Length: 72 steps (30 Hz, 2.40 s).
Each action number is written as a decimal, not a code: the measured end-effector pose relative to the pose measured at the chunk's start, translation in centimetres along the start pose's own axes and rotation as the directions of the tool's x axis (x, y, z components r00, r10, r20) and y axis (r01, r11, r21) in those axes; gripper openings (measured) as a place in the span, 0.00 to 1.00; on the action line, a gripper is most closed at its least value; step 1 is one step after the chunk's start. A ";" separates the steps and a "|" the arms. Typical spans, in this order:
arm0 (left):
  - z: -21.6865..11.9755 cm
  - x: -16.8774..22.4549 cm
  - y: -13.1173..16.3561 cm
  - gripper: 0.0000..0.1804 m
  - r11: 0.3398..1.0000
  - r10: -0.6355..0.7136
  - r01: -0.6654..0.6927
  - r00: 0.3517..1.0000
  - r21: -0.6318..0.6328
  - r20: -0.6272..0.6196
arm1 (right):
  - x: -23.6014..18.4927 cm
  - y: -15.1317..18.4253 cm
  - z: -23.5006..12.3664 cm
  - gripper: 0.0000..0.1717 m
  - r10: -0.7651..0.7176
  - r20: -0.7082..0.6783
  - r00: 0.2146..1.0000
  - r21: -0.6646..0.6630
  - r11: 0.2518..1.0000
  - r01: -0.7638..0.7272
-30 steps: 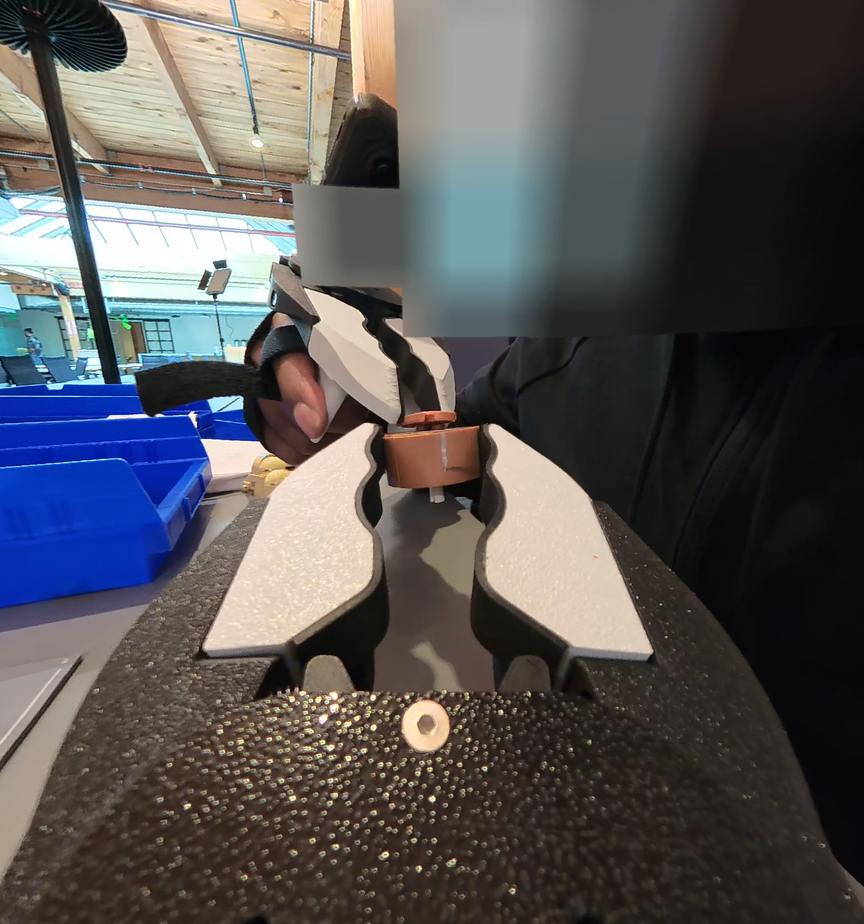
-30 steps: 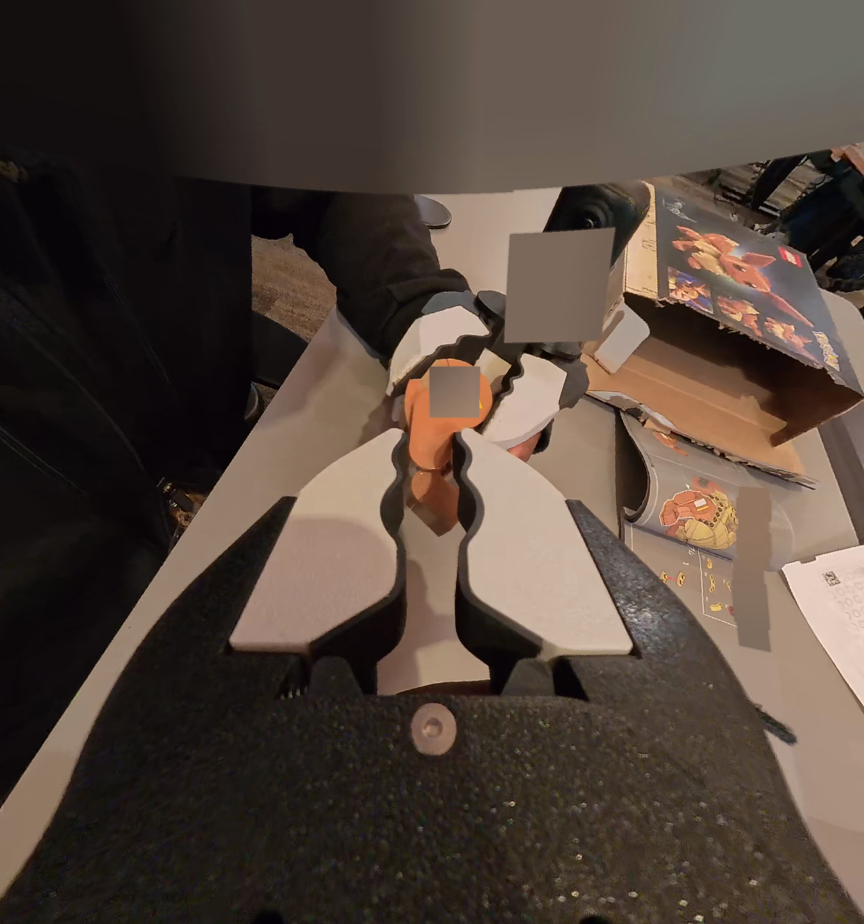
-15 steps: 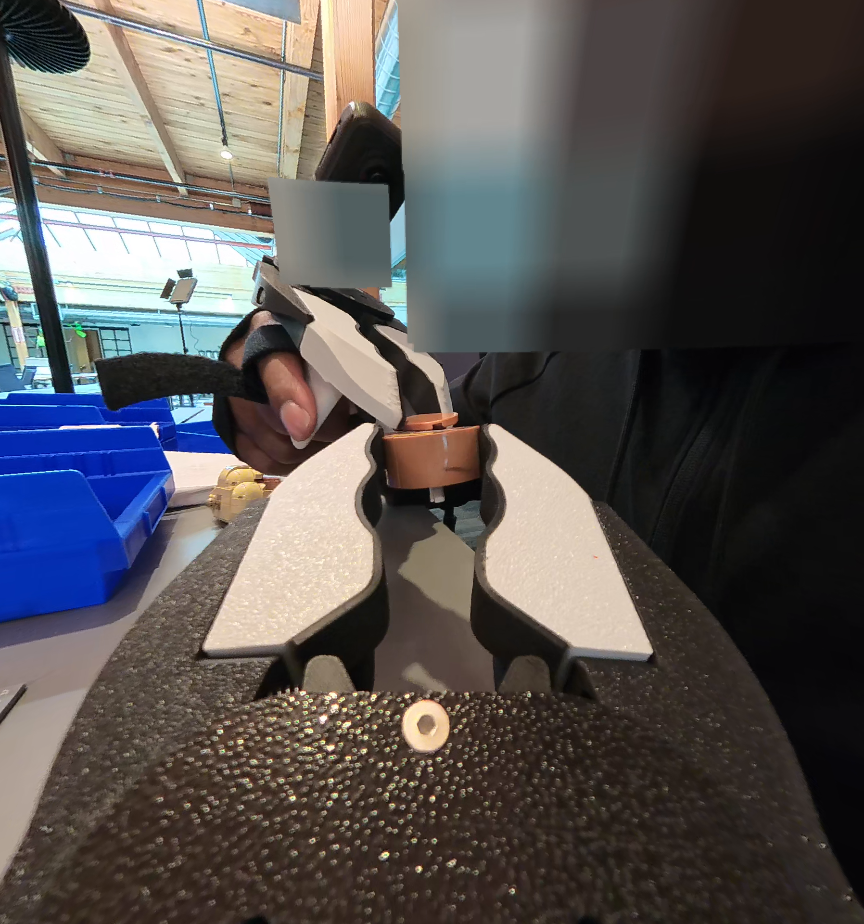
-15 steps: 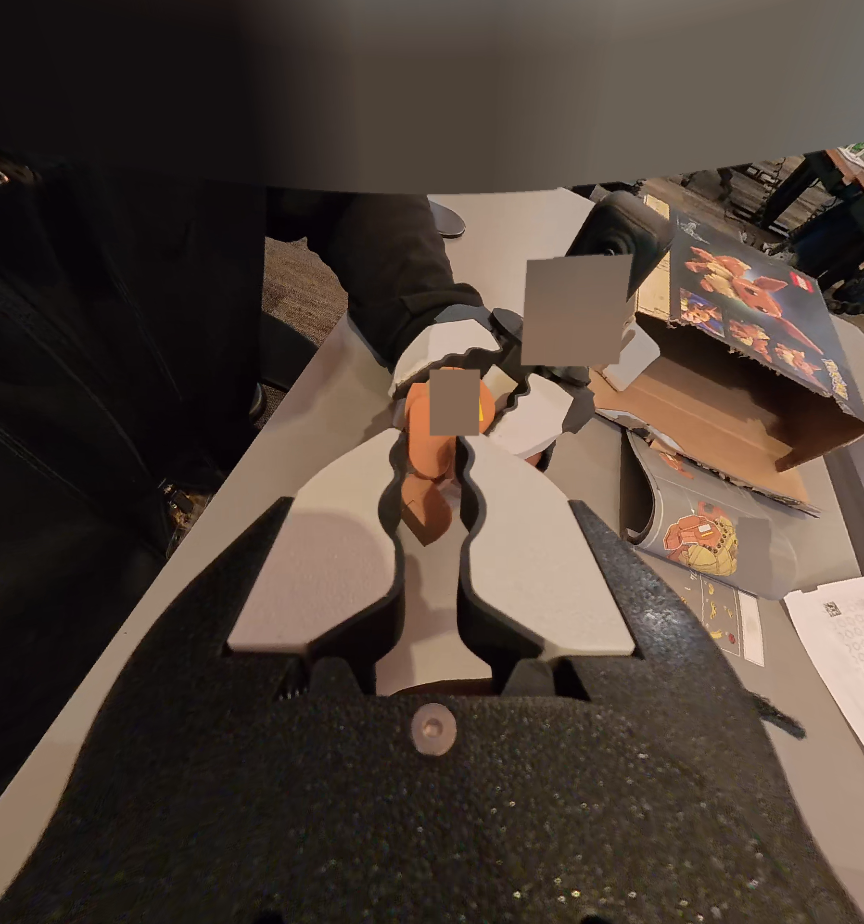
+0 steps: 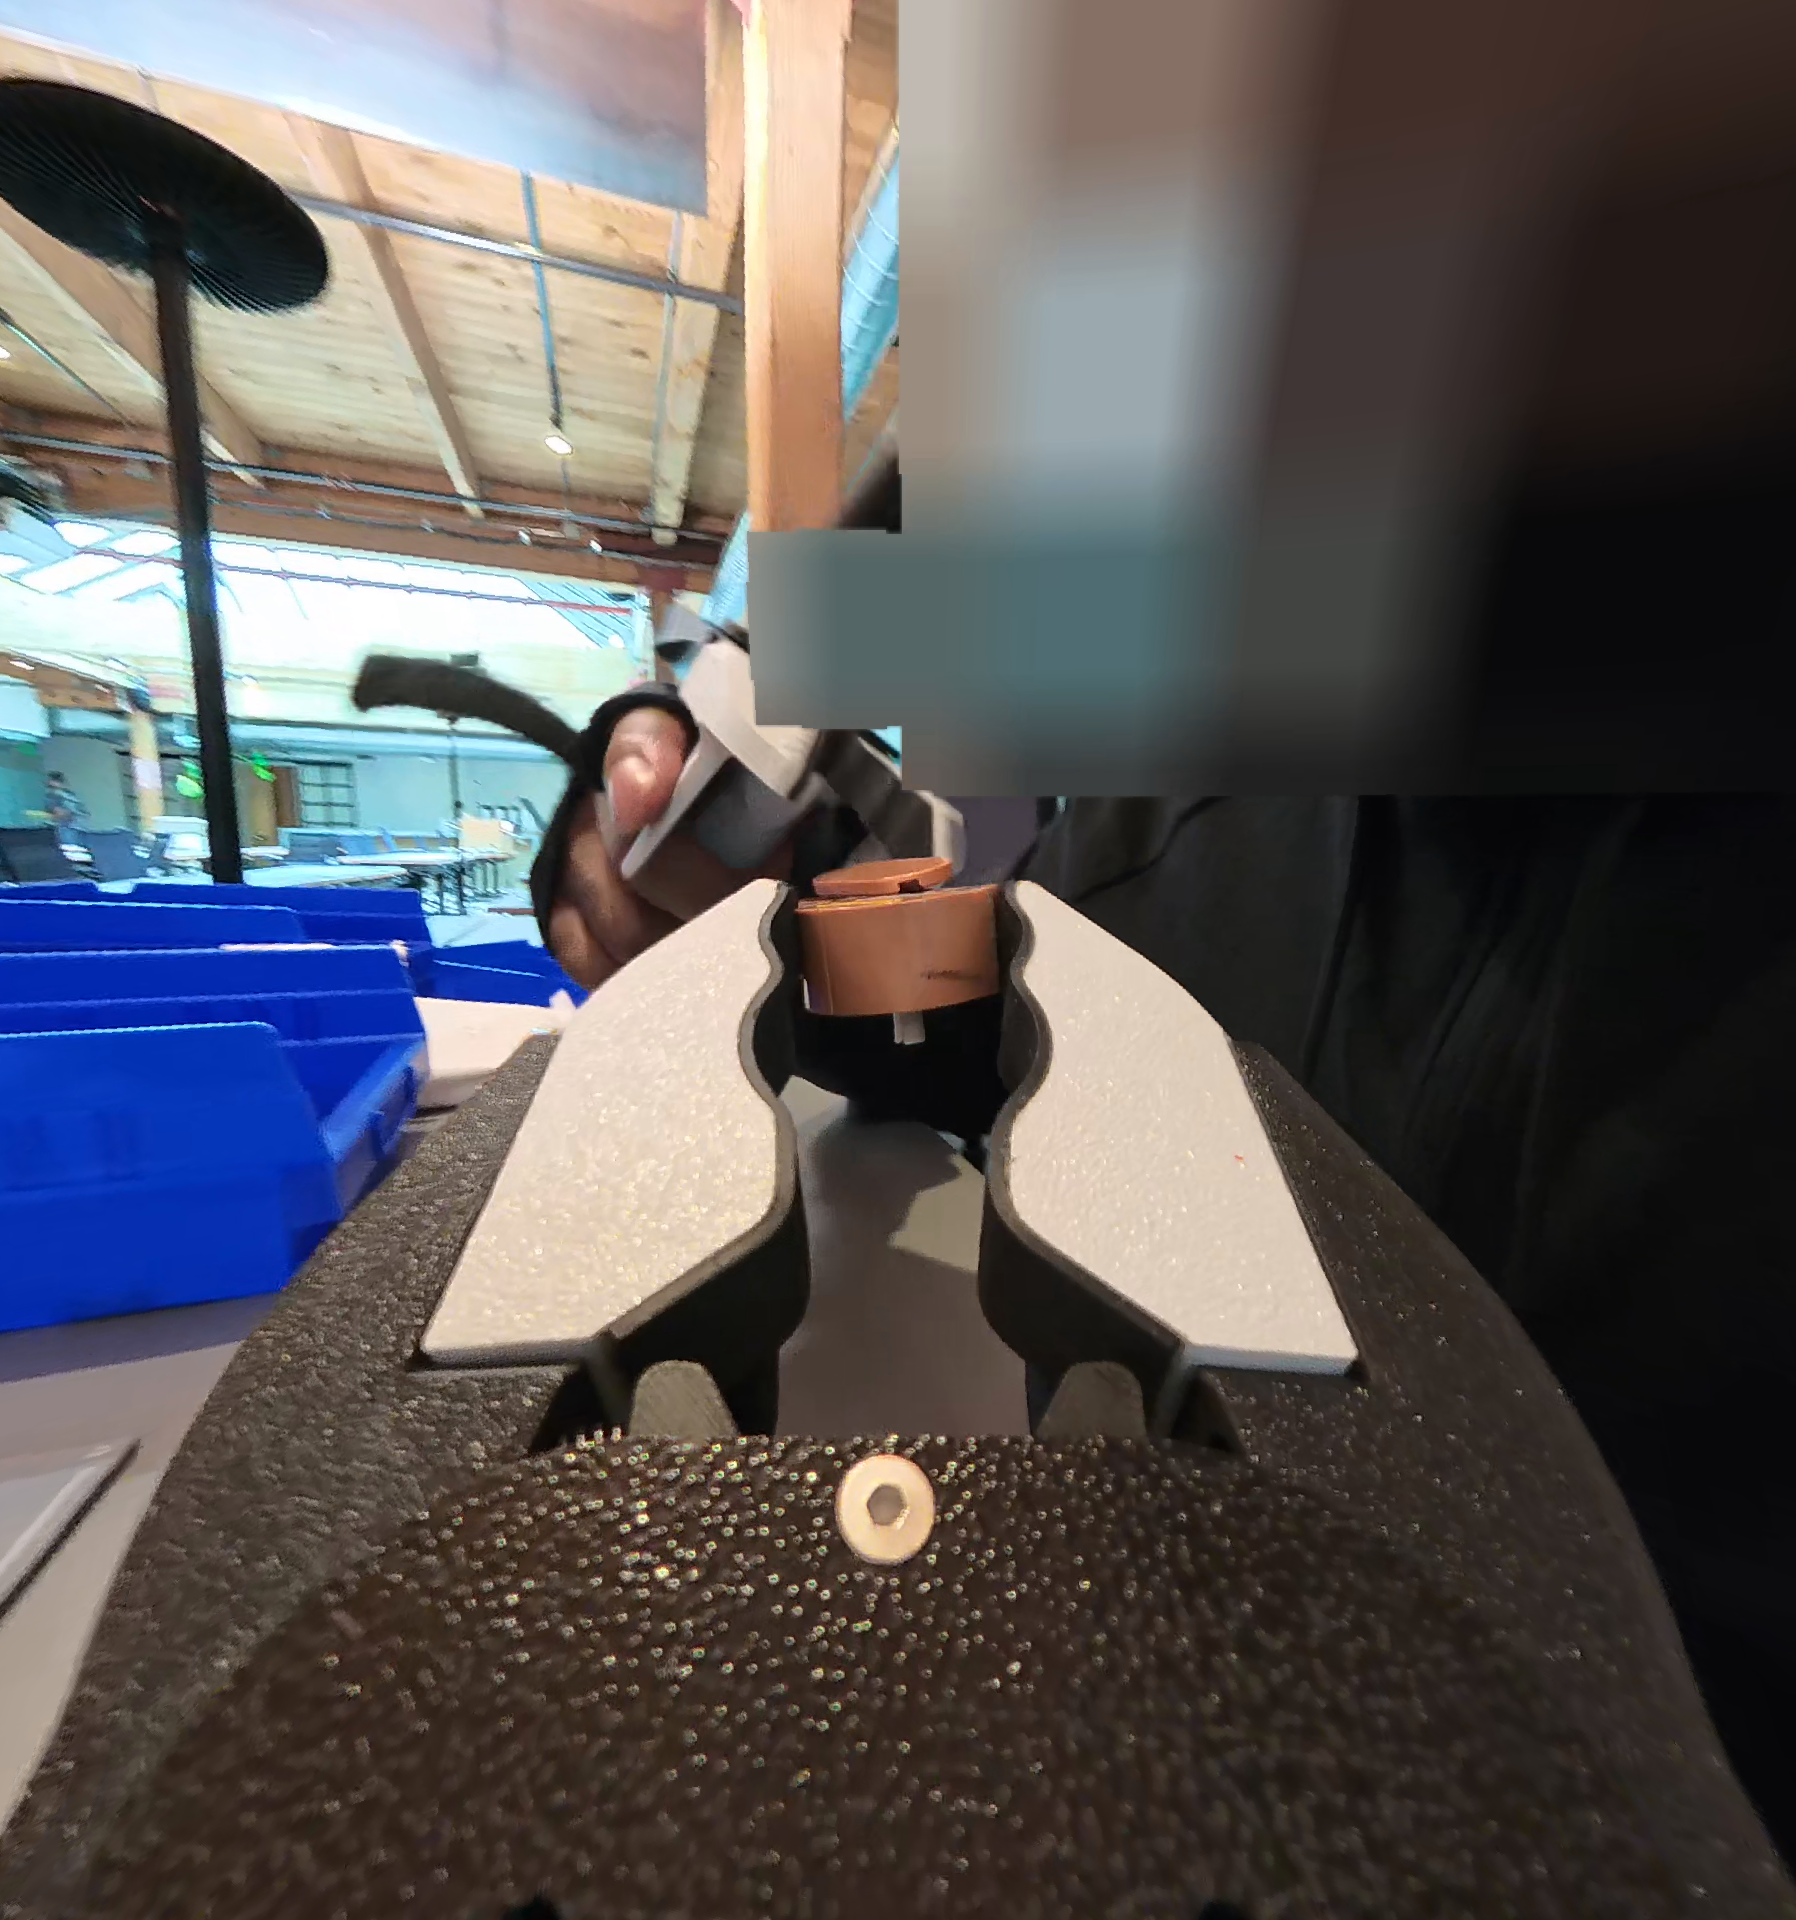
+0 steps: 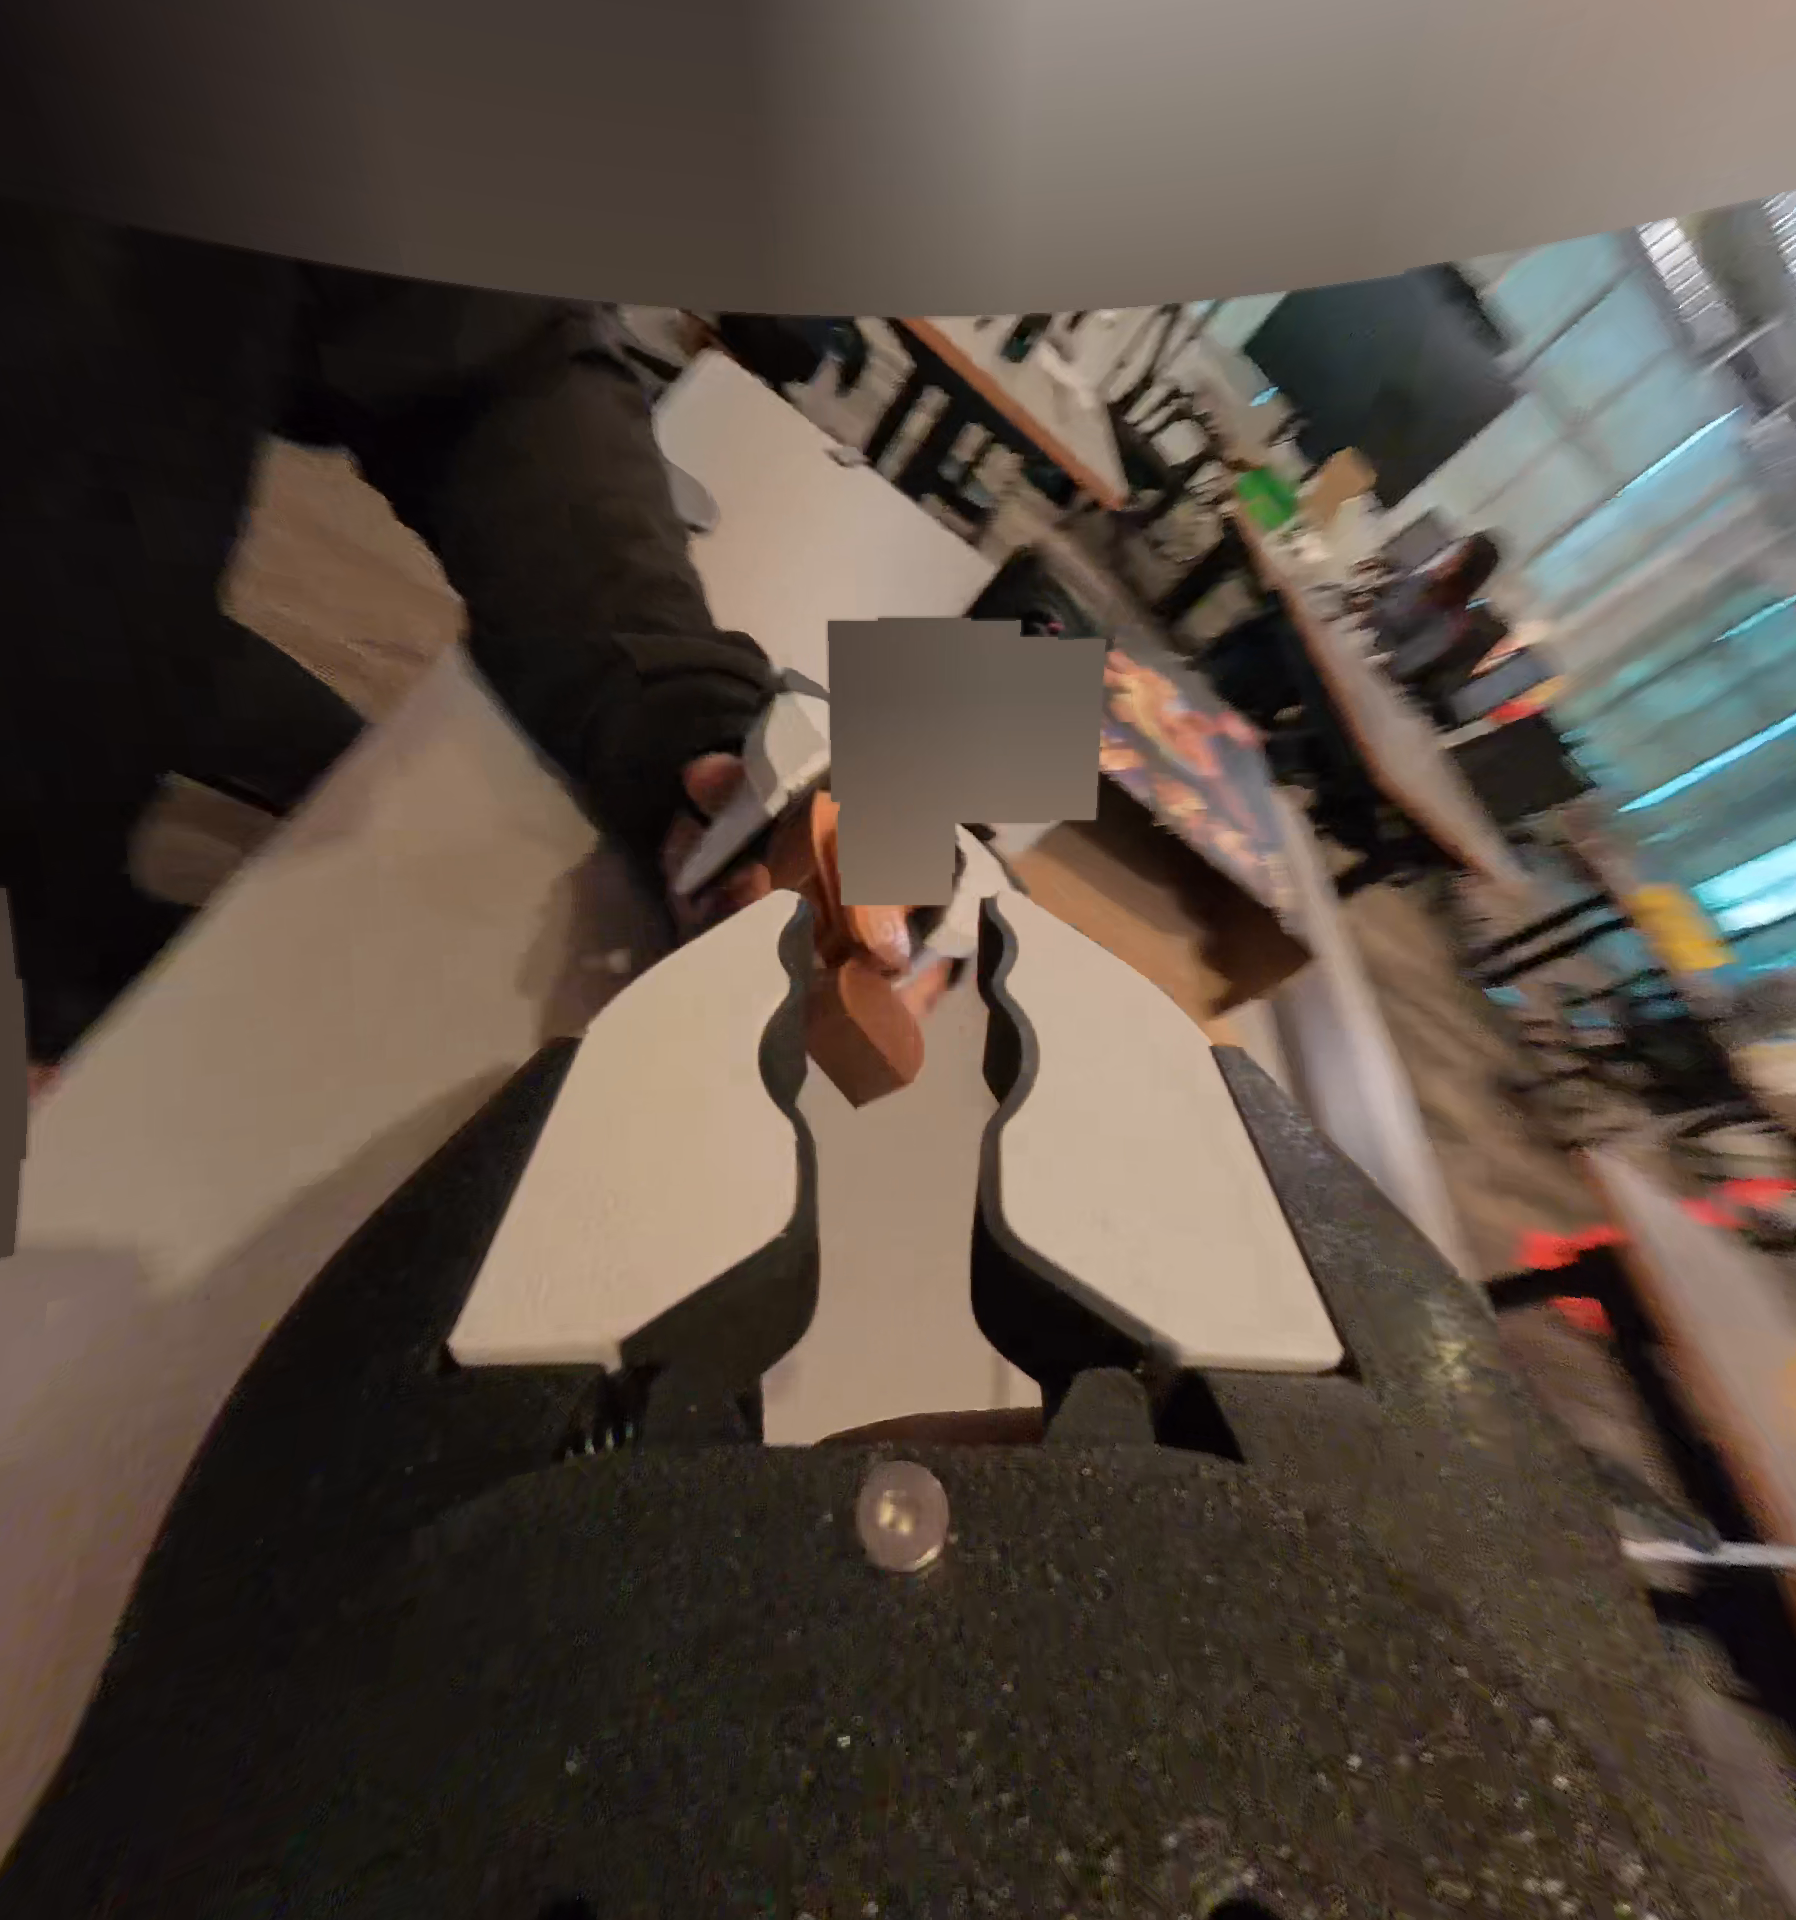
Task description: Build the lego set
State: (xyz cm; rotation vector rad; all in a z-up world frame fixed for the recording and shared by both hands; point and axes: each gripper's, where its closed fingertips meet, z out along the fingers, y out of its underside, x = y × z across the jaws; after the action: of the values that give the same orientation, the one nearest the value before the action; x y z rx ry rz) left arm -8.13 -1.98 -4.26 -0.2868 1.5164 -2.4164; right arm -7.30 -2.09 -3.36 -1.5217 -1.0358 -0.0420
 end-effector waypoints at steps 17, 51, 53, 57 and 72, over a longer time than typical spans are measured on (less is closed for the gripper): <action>-0.6 -1.1 -0.6 0.20 1.000 -0.003 0.002 0.998 0.026 0.059 | 0.2 1.3 1.4 0.26 -0.471 -0.198 0.860 -0.200 0.878 0.435; -0.4 -1.4 -0.3 0.20 0.995 -0.092 0.091 0.995 0.034 0.027 | 0.5 1.7 2.5 0.13 -0.628 -0.236 0.741 -0.302 0.773 0.558; -0.4 -1.4 -0.4 0.20 0.995 -0.091 0.090 0.995 0.035 0.032 | 0.6 1.8 2.5 0.13 -0.632 -0.237 0.738 -0.311 0.769 0.558; -0.4 -1.5 -0.3 0.20 0.996 -0.086 0.085 0.996 0.032 0.039 | 0.6 1.9 2.4 0.13 -0.644 -0.237 0.727 -0.324 0.758 0.566; -0.7 -1.9 -0.1 0.20 0.989 -0.145 0.144 0.988 0.018 0.057 | 0.8 2.6 2.2 0.13 -0.543 -0.216 0.811 -0.303 0.827 0.473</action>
State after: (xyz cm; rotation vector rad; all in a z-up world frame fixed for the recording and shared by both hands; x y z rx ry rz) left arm -6.51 -0.74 -4.54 -0.4760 1.5006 -2.5038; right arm -6.35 0.48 -5.46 -1.3448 -1.1997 -0.7804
